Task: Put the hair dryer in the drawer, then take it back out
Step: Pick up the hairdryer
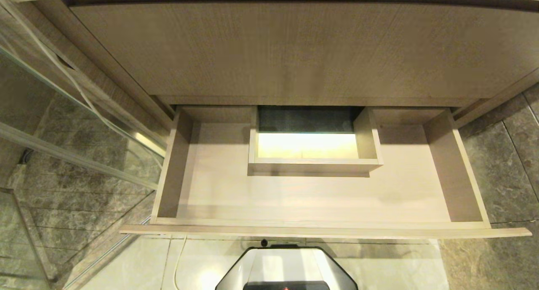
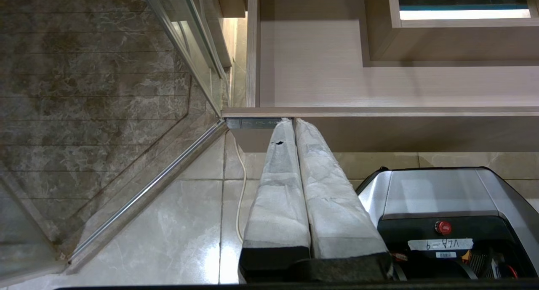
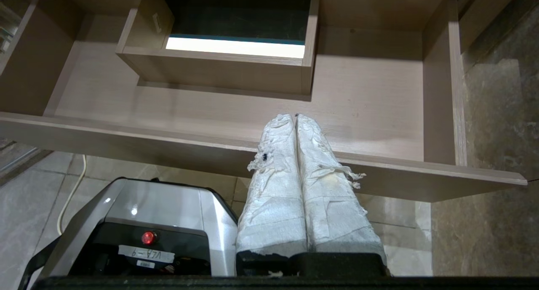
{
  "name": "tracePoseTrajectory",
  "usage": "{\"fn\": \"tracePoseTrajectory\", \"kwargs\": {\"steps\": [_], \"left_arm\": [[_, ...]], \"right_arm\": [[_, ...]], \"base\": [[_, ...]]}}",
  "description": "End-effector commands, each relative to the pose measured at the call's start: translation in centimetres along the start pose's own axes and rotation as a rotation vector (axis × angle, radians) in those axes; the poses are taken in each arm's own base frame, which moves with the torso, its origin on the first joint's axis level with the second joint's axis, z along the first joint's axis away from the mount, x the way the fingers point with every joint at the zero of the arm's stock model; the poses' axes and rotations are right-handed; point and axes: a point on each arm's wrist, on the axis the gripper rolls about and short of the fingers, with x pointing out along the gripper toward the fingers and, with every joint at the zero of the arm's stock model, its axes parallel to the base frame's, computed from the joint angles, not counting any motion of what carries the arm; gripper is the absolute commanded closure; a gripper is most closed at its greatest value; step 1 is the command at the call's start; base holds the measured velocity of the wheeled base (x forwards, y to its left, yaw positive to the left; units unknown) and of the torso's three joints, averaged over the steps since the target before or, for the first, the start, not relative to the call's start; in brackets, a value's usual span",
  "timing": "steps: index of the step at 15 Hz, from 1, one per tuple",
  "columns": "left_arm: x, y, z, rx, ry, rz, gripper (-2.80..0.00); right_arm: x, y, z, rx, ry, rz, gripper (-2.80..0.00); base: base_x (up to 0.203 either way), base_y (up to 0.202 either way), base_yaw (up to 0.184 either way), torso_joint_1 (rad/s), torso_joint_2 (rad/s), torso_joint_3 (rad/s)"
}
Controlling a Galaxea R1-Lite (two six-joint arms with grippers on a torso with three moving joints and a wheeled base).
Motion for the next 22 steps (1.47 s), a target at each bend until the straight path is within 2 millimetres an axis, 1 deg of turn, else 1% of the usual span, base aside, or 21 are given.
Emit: {"fn": "tracePoseTrajectory", "kwargs": {"steps": [1, 15, 18, 21, 22], "left_arm": [[0.0, 0.0, 0.0, 0.0, 0.0, 0.0, 0.0], [0.01, 0.0, -0.04, 0.0, 0.001, 0.0, 0.0], [0.01, 0.0, -0.04, 0.0, 0.001, 0.0, 0.0], [0.0, 0.0, -0.02, 0.0, 0.001, 0.0, 0.0], [0.0, 0.0, -0.02, 0.0, 0.0, 0.0, 0.0]], "right_arm": [[-0.08, 0.02, -1.19, 0.0, 0.003, 0.001, 0.0], [-0.08, 0.02, -1.2, 0.007, 0.005, -0.001, 0.0], [-0.08, 0.02, -1.2, 0.008, 0.005, -0.001, 0.0], [-0.08, 0.02, -1.2, 0.008, 0.005, -0.001, 0.0], [-0.08, 0.02, -1.2, 0.008, 0.005, -0.001, 0.0]], "base": [[0.0, 0.0, 0.0, 0.0, 0.0, 0.0], [0.0, 0.0, 0.0, 0.002, 0.0, -0.001], [0.003, 0.0, 0.021, 0.18, -0.37, -0.129], [0.004, 0.002, 0.114, 0.089, -0.51, -0.187], [0.0, -0.005, 0.099, 0.373, -0.53, -0.199]]}}
